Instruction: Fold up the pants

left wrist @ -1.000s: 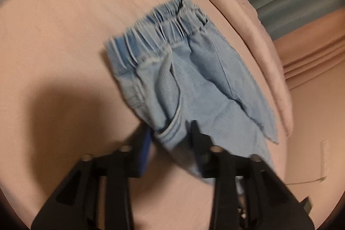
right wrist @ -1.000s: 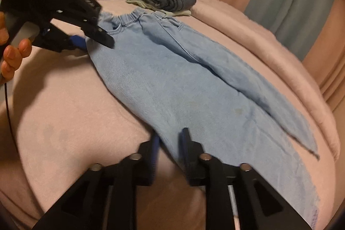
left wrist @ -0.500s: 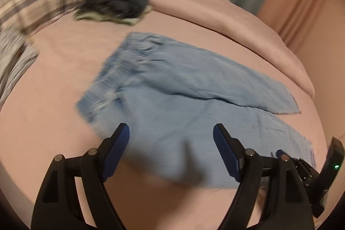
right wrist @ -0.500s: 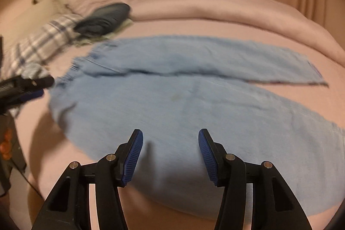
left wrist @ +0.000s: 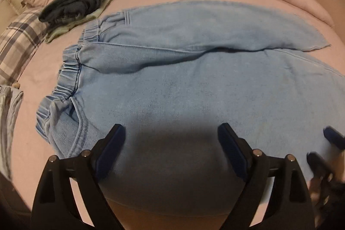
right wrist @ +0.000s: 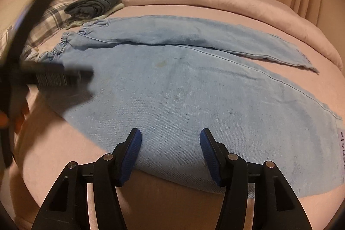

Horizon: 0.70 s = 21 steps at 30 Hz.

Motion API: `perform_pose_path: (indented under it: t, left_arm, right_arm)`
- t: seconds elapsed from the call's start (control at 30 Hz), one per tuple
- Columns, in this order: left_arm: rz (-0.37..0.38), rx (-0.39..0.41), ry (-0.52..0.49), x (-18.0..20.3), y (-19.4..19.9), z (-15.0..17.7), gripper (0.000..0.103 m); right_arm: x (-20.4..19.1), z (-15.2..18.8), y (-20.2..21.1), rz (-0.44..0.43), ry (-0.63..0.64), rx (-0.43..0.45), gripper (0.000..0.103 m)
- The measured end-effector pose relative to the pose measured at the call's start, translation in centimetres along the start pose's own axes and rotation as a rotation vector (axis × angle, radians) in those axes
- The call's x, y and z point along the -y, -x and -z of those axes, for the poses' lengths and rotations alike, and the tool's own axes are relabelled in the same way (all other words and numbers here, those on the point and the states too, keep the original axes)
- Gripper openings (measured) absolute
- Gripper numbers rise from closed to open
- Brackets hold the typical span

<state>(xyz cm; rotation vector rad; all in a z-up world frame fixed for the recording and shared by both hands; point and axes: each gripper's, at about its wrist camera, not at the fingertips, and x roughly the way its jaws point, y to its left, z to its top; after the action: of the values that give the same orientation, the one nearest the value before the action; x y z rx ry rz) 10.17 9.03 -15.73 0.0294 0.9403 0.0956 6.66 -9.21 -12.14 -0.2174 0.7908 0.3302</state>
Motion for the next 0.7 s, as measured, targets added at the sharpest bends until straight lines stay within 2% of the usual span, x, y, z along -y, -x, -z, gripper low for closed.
perform_pose_path:
  t: [0.03, 0.17, 0.23, 0.3, 0.47, 0.6, 0.7]
  left_arm:
    - [0.004, 0.001, -0.003, -0.3, 0.1, 0.4, 0.094]
    - [0.055, -0.004, -0.05, -1.0, 0.9, 1.7, 0.094]
    - [0.075, -0.009, -0.07, -1.3, 1.4, 2.1, 0.094]
    - [0.094, -0.016, -0.082, -1.6, 1.9, 2.5, 0.094]
    - [0.142, -0.035, -0.081, -2.3, 3.7, 2.9, 0.094]
    - [0.235, -0.01, -0.034, -4.0, 5.3, 2.0, 0.094]
    - [0.246, 0.03, 0.012, -5.6, 5.8, 0.7, 0.096]
  right_arm:
    - [0.0, 0.1, 0.1, 0.003, 0.004, 0.001, 0.057]
    - [0.1, -0.1, 0.2, -0.003, -0.001, -0.018, 0.058]
    - [0.2, -0.3, 0.5, -0.022, -0.017, -0.032, 0.065]
    - [0.4, -0.4, 0.9, -0.05, -0.047, -0.031, 0.068]
    - [0.5, -0.9, 1.1, -0.08, -0.073, -0.023, 0.068]
    - [0.4, -1.9, 1.5, -0.088, -0.065, -0.007, 0.068]
    - [0.4, -3.2, 1.4, -0.091, -0.044, 0.005, 0.069]
